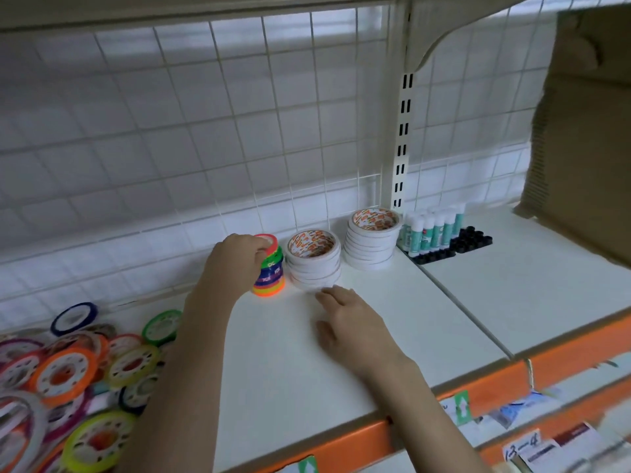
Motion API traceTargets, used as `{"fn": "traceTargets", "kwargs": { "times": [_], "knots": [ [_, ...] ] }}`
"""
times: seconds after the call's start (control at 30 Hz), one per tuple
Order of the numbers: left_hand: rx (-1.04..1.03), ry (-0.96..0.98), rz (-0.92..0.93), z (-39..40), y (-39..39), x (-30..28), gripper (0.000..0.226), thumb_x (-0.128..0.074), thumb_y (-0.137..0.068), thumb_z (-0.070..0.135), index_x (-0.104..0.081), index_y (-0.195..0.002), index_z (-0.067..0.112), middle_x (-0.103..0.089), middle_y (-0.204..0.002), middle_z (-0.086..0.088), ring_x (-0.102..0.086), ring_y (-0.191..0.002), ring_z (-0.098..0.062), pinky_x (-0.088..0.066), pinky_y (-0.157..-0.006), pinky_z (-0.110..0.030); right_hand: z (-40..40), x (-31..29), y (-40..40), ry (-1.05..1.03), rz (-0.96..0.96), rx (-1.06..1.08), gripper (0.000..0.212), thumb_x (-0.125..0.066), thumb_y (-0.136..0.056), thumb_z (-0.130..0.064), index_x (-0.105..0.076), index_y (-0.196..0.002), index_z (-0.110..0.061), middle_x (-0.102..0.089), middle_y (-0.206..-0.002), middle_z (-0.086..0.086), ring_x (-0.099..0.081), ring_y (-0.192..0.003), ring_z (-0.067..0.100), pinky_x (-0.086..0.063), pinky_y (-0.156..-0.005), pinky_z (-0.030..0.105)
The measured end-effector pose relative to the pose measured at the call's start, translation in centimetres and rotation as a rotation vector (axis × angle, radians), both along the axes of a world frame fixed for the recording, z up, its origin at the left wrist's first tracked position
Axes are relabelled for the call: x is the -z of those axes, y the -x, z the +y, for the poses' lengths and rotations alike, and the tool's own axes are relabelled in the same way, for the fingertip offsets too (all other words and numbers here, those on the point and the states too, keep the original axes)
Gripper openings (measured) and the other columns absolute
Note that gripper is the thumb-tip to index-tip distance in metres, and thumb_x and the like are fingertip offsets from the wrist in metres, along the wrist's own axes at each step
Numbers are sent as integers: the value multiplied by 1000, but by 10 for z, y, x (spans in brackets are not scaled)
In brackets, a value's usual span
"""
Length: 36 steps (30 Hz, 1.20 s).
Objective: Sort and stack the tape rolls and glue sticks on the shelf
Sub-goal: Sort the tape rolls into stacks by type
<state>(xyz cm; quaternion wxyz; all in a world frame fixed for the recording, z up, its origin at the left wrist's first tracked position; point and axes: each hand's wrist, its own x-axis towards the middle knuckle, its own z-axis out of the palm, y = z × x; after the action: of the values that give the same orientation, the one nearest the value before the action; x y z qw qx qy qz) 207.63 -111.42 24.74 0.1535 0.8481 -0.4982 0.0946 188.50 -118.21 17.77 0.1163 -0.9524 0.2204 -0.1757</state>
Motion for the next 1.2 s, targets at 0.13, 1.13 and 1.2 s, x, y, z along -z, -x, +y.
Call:
{"fn": "traceTargets", "kwargs": {
  "times": [0.13,1.13,1.2],
  "knots": [
    [-14,61,75,4,6,-3,30,-52,-92,11,-64,-119,11,-63,-117,-12,-55,-107,-32,-44,-92,-41,2,-4,-4,-5,23,-26,42,-49,-89,-20,-50,-128,-5,-49,-132,11,-43,-123,29,-28,-106,30],
    [-518,-85,-77,228,-17,20,24,-61,-86,32,-62,-71,13,-59,-73,-2,-56,-72,-19,-36,-65,-29,136,-19,-118,-44,35,-418,38,-45,-96,-28,-48,-131,-13,-49,-131,4,-44,-119,23,-37,-98,29],
    [-507,-106,-73,229,-19,18,39,-63,-83,36,-53,-56,10,-49,-57,-3,-49,-58,-18,-29,-57,-28,139,-18,-122,-46,38,-411,39,-46,-95,-28,-48,-132,-13,-50,-131,4,-44,-118,23,-41,-95,31]
  ]
}}
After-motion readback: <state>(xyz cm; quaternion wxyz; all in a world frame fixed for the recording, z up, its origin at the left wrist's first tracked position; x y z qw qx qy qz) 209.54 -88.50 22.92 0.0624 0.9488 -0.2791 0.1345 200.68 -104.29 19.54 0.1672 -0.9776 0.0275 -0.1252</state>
